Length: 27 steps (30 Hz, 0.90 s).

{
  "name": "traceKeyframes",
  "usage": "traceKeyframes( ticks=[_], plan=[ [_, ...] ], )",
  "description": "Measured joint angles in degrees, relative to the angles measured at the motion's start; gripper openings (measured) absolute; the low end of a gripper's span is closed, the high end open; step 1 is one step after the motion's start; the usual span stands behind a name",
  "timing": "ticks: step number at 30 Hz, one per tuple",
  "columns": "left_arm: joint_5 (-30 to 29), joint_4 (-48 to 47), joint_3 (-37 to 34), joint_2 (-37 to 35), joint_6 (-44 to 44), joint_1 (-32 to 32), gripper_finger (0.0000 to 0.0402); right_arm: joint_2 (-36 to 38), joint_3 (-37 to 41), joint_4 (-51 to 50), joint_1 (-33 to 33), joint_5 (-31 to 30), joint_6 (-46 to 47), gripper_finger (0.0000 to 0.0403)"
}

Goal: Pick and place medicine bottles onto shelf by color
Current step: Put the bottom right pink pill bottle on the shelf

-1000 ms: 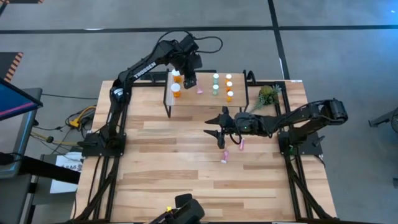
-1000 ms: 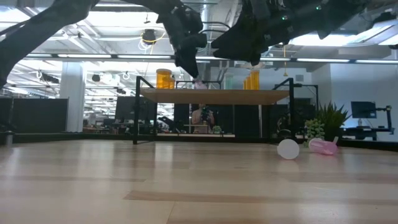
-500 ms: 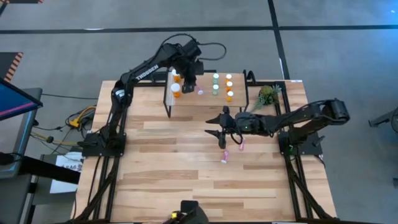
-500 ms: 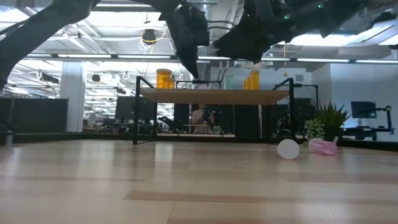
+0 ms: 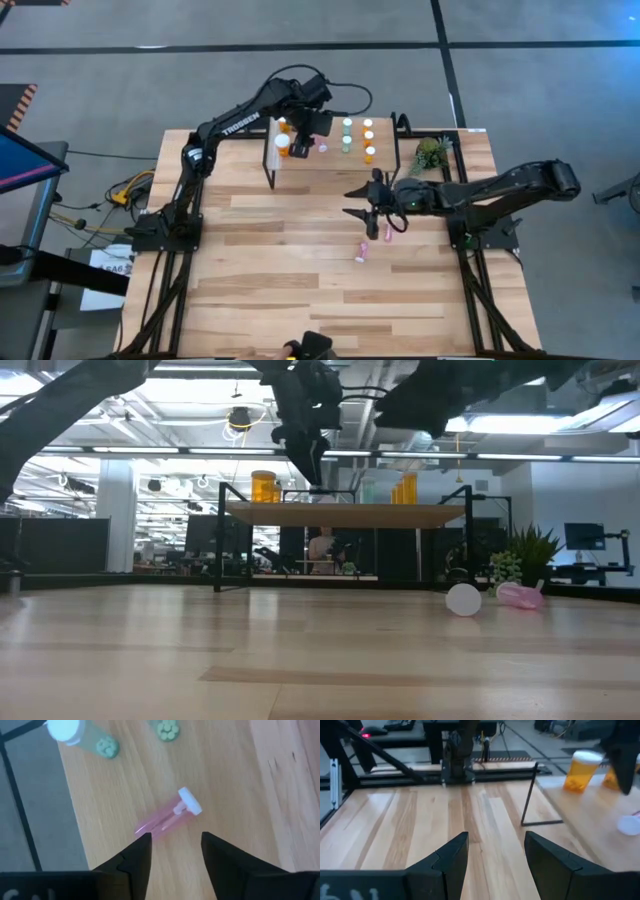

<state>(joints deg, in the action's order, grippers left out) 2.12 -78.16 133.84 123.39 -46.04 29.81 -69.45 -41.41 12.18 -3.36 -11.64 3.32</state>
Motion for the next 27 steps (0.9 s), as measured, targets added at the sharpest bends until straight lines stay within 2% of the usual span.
traceKeyframes(
  ticks=[8, 13, 27],
  plan=[
    [0.8, 1.4, 0.0, 0.4, -4.7, 0.0, 0.0195, 2.1, 0.0, -0.5, -2.2, -3.6, -1.7, 0.0216],
    [2.4, 3.0, -2.1, 2.1, -6.4, 0.2, 0.0197, 1.9, 0.0, -1.2, -2.3, -3.6, -1.8, 0.0216],
    [1.7, 3.0, -2.0, 4.2, -9.0, 0.4, 0.0197, 1.9, -0.1, -1.5, -2.1, -3.7, -1.8, 0.0216]
  ],
)
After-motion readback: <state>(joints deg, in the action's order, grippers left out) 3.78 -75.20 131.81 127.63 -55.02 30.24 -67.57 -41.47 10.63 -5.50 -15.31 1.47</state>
